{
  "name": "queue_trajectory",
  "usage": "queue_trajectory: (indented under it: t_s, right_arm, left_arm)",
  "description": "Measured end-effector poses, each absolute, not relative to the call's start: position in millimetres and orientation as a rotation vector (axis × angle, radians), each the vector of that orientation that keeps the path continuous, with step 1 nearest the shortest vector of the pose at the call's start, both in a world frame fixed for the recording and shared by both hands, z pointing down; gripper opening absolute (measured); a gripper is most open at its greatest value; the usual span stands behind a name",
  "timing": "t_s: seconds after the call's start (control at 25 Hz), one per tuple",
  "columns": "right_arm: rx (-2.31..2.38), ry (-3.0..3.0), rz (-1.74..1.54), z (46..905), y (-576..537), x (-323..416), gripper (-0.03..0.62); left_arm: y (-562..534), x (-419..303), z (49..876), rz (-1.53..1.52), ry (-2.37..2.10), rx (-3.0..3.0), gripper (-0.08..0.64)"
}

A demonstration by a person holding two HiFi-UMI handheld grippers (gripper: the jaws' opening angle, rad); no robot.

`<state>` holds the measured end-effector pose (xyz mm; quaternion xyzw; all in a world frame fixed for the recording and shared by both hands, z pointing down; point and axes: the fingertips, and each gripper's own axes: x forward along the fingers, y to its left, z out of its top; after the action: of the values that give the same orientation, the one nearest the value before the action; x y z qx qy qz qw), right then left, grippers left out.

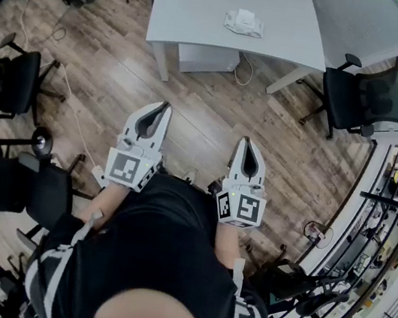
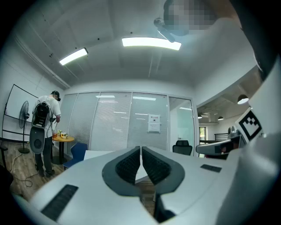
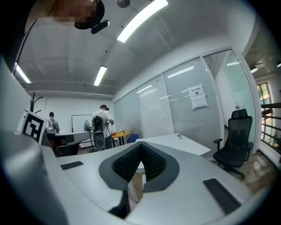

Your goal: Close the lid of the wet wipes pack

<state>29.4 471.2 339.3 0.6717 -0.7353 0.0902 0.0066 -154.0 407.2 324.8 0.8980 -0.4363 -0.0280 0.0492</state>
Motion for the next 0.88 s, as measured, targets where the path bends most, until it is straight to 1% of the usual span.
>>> queue_trajectory:
  t_s: [0.64,0.68,0.76,0.8,0.88]
  right_arm:
    - [2.141,-2.287,0.266,340,464,25,0.023]
    - [2.143,-2.282,0.285,346,462,25,0.037]
    - [2.128,-2.273,0.334,357,458,23,0.159]
    - [2.119,-2.266,0.351,361,457,20,0.173]
    - [2.106,-2.257,0.361,365,456,14,0.173]
  left_arm:
    - [404,-158,321,-0.098,-1.314,2.770,0.034]
    - [404,-158,321,-0.098,-1.312,2.774,0.034]
    - [403,-160,322,-0.095,-1.304,2.771,0.034]
    - [402,-162,322,-0.097,-1.301,2.768,0.034]
    - [401,-167,322,-0.097,-1.296,2.765,0.034]
